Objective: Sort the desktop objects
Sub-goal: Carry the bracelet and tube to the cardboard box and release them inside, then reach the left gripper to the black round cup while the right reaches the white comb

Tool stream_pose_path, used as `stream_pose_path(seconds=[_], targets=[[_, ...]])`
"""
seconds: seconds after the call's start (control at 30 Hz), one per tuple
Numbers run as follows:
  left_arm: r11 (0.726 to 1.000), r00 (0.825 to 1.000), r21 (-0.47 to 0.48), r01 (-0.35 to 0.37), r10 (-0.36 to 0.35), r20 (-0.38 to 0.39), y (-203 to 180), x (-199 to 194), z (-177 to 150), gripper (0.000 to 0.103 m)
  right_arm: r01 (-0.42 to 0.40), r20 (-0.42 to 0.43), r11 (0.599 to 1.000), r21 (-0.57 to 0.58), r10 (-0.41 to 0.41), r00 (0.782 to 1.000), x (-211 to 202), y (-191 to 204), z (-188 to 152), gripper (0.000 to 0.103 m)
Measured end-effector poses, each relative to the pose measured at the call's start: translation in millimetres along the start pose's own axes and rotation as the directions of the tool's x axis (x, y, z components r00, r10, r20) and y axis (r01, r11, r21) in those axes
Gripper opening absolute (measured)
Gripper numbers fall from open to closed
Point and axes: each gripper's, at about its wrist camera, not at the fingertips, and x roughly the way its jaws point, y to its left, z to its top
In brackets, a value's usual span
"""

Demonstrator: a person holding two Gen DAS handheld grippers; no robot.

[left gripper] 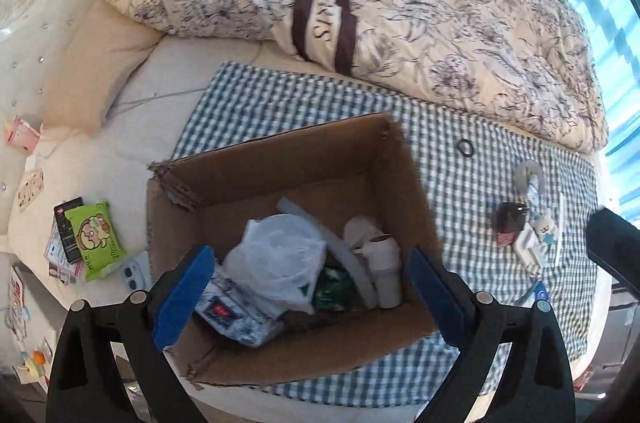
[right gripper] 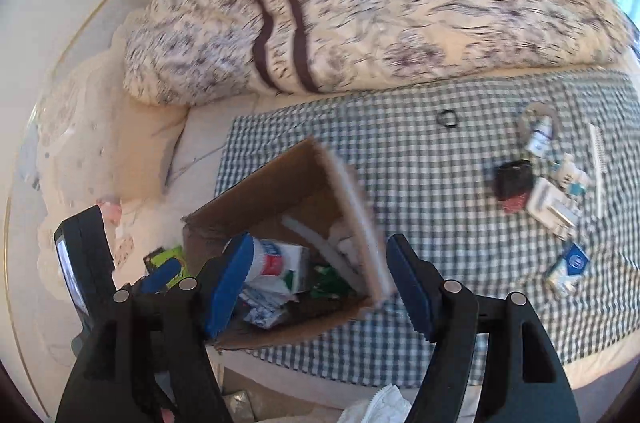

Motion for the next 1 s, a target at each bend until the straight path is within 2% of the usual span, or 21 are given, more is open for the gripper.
stream_pose_path(seconds=[0.17, 0.27, 0.5, 0.73, 0.9, 1.0], targets=[[0.999, 1.0, 0.036, 0.019, -0.019, 0.023, -49, -12, 7, 0.1, 0.048, 0.081, 0.995, 0.092, -0.055, 0.995, -48, -69, -3, 0.07], [0.998, 0.999, 0.057, 0.032, -0.034, 0.04, -90, -19, 5, 0.1, 0.078, 0.103, 0.985, 0.154, -0.094, 0.99, -73, -121, -6, 0.07], [0.995, 0.998, 0.084, 0.047, -0.049, 0.027, -178, -17, -25, 0.1, 0.118, 0.051, 0.963, 0.244, -0.134, 0.99, -105, -249, -15, 0.07], [0.991, 0.998, 0.118, 0.07, -0.07, 0.001, -259, 14, -49, 0.1, 0.148, -0.007, 0.952, 0.268, -0.151, 0.988, -117, -347, -7, 0.07], [0.966, 0.999, 0.255, 0.039, -0.042, 0.009, -307, 57, -55, 0.1, 0.155, -0.056, 0.948, 0.28, -0.145, 0.988, -109, -386, -3, 0.07], [0.946, 0.999, 0.325, 0.0, 0.011, -0.033, -323, 86, -53, 0.1, 0.158, -0.088, 0.947, 0.279, -0.139, 0.986, -93, -399, 1, 0.07]])
